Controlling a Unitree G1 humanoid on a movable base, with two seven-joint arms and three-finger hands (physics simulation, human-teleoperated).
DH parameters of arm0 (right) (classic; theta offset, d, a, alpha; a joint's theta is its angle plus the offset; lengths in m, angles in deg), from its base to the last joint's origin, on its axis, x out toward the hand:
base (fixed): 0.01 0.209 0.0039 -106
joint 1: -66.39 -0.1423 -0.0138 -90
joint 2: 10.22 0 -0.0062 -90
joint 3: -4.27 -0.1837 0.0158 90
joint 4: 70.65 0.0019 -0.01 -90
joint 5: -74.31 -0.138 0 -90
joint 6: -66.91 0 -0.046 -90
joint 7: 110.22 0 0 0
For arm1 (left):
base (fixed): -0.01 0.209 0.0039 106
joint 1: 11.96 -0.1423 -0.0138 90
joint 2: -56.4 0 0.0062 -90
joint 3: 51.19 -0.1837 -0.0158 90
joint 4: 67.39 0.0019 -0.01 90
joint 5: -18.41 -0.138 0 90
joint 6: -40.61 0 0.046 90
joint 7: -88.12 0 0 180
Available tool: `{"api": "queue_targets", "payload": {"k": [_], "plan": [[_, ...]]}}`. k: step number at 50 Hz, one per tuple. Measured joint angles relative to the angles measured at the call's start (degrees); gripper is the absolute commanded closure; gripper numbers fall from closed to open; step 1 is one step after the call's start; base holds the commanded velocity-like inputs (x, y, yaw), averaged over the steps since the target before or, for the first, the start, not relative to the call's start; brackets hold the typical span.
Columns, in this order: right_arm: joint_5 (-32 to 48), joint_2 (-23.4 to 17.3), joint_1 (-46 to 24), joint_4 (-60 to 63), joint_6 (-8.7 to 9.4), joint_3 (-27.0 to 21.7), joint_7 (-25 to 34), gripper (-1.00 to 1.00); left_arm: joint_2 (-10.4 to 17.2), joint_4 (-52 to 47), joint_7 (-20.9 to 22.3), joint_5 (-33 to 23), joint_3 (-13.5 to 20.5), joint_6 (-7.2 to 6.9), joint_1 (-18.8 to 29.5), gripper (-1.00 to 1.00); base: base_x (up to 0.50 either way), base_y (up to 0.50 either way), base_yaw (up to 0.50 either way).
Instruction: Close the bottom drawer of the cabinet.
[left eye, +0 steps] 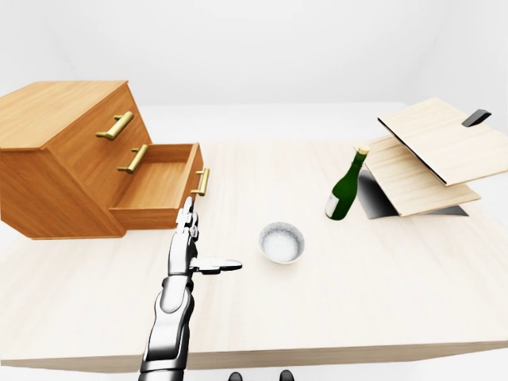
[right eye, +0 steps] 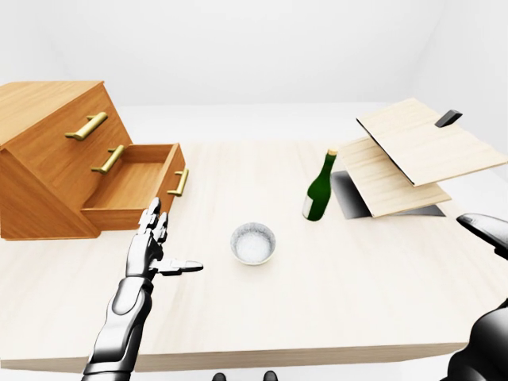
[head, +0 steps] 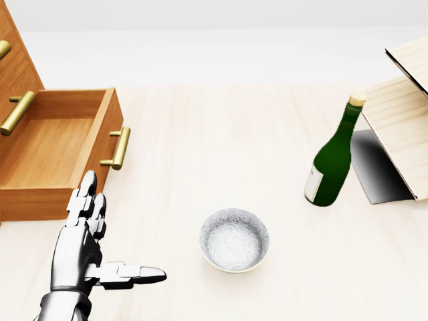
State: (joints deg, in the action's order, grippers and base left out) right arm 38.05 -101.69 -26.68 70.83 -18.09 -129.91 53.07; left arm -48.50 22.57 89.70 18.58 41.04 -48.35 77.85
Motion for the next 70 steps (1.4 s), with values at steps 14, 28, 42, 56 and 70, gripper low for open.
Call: {"api": "queue_targets", "payload": {"k": [14, 28, 42, 56, 70], "plan": [[-0.97, -0.28, 0.16, 0.29, 0.0, -0.37, -0.45, -1.0, 0.04, 0.36, 0.04, 0.11, 0.08, 0.19, 0.2, -1.0, 0.34, 0.0, 0.0], [-1.62, -0.38, 0.25, 0.55, 0.0, -0.76, -0.73, -1.0, 0.06, 1.26, -0.01, 0.18, 0.13, 0.5, 0.56, -1.0, 0.29, 0.0, 0.0], [-2.36, -0.38, 0.73, 0.63, 0.0, -0.93, -0.89, -1.0, 1.67, 20.3, -2.05, 0.71, 1.49, 3.96, 13.72, -1.0, 0.0, 0.0, 0.0], [-1.89, -0.11, 0.77, 0.72, 0.0, -0.38, -0.36, -1.0, 3.3, 33.94, -3.25, 1.52, 1.96, 3.96, 25.46, -1.0, 0.0, 0.0, 0.0], [-1.35, -0.01, 0.59, 0.78, 0.0, -0.01, -0.19, -1.0, 4.5, 44.73, -3.9, 1.83, 2.5, 3.96, 32.05, -1.0, 0.0, 0.0, 0.0]]}}
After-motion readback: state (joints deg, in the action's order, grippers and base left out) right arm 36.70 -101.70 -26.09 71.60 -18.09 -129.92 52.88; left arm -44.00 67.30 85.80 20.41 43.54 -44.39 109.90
